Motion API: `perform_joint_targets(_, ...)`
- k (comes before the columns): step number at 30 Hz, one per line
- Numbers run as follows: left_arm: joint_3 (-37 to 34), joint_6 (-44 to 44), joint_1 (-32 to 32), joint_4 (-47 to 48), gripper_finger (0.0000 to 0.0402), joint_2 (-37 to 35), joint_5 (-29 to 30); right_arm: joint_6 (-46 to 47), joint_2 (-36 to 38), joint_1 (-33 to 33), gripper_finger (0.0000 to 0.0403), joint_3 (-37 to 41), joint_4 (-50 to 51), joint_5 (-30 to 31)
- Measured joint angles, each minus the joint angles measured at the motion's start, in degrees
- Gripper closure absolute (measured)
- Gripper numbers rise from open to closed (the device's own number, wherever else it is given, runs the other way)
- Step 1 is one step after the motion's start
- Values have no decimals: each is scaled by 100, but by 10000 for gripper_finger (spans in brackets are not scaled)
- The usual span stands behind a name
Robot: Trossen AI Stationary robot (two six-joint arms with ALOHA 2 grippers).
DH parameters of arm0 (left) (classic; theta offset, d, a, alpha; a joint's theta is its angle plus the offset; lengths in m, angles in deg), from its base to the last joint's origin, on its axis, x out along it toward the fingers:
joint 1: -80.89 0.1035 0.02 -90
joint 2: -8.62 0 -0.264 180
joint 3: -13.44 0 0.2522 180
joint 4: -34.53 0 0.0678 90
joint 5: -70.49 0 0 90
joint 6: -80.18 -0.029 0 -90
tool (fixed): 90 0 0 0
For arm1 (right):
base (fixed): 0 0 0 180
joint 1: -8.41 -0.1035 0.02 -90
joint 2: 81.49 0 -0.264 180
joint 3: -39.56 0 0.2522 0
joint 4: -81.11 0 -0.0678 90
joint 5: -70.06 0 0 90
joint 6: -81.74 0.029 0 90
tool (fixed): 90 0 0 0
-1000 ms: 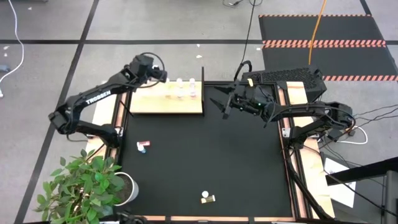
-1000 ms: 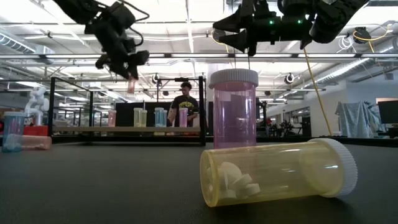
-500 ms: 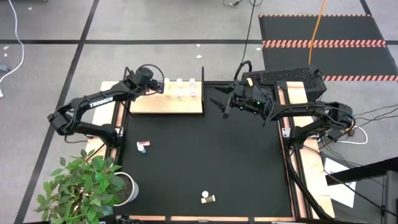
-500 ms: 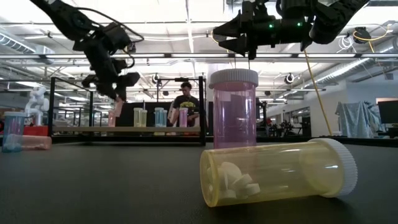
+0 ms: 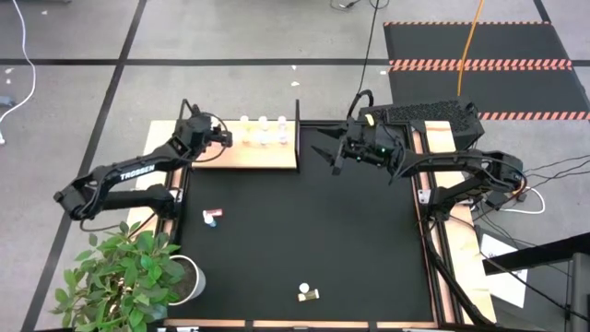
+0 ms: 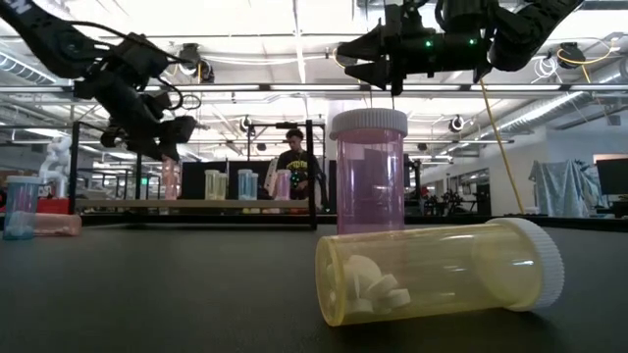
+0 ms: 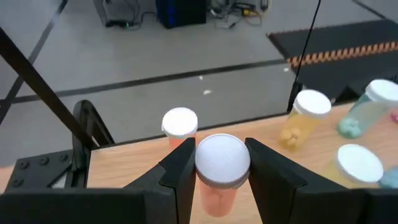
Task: Pick and place medicine bottles onto shelf by color
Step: Put the top pink pill bottle on the shelf aligned with the other pink pill bottle
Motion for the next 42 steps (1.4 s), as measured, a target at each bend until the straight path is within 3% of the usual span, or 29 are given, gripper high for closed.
perform_joint_targets(20, -246, -338, 26, -116, 270, 64, 390, 385, 0, 154, 110, 0, -49, -191)
perform_joint_targets(42, -246, 33, 21, -258, 258, 532, 476, 319, 160, 76, 110, 0, -61, -210)
